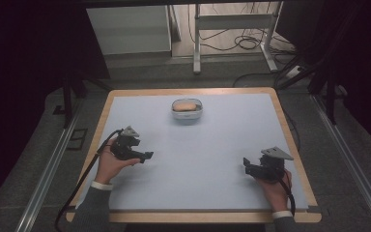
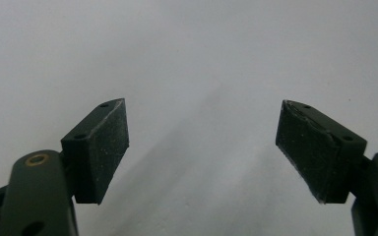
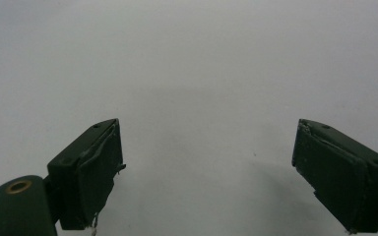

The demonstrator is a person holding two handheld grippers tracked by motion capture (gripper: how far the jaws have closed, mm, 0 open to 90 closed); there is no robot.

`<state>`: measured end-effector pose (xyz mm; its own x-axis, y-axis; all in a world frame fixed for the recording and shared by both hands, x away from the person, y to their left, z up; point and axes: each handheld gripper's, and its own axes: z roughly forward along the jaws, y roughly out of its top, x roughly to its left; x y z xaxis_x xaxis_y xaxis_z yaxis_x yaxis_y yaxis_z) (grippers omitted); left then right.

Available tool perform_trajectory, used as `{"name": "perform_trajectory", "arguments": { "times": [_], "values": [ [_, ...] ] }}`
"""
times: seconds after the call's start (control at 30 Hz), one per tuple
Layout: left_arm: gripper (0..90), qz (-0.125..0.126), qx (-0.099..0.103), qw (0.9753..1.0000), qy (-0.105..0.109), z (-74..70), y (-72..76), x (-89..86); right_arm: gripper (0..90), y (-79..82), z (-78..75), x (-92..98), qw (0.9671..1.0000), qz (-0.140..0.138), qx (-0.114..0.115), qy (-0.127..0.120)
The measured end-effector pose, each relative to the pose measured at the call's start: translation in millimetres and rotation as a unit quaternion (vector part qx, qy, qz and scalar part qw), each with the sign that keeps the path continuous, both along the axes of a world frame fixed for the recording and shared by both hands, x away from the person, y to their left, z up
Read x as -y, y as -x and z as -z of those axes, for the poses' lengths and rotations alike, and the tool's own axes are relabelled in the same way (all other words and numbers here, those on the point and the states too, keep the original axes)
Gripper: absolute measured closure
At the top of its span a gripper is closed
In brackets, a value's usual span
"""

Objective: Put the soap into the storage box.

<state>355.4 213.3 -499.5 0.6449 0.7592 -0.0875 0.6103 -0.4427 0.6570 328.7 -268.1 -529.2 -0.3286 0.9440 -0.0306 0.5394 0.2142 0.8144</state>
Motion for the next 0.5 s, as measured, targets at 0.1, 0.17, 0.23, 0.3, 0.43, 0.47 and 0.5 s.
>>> {"name": "perform_trajectory", "arguments": {
  "times": [0.1,0.17,0.23,0.3,0.43,0.47,0.5],
  "values": [
    [20.6,-0.002,0.0,1.0,0.007,0.0,0.6,-2.0,12.0,0.1,0.0,-0.1,1.0,0.0,0.001,0.0],
    [20.7,-0.004,0.001,0.9999,0.014,-0.4,1.5,-3.5,12.0,0.1,0.0,-0.1,1.0,-0.001,0.002,0.001],
    [20.7,-0.005,0.001,0.9999,0.015,-0.4,2.3,-3.5,12.0,0.4,-0.1,-0.2,1.0,0.0,0.002,-0.001],
    [20.8,-0.005,0.004,0.9998,0.017,-0.3,3.4,-3.6,12.0,0.6,-0.2,0.1,1.0,0.001,0.003,-0.002],
    [21.0,-0.009,0.004,0.9997,0.022,0.1,5.4,-4.3,12.0,0.4,-0.3,0.5,1.0,0.001,0.001,-0.004],
    [20.9,-0.009,0.004,0.9997,0.022,0.1,5.4,-4.3,12.0,0.4,-0.3,0.5,1.0,0.001,0.001,-0.004],
    [20.9,-0.009,0.003,0.9997,0.022,0.8,5.8,-4.2,12.0,0.1,-0.3,1.1,1.0,0.001,0.0,-0.004]
  ]
}}
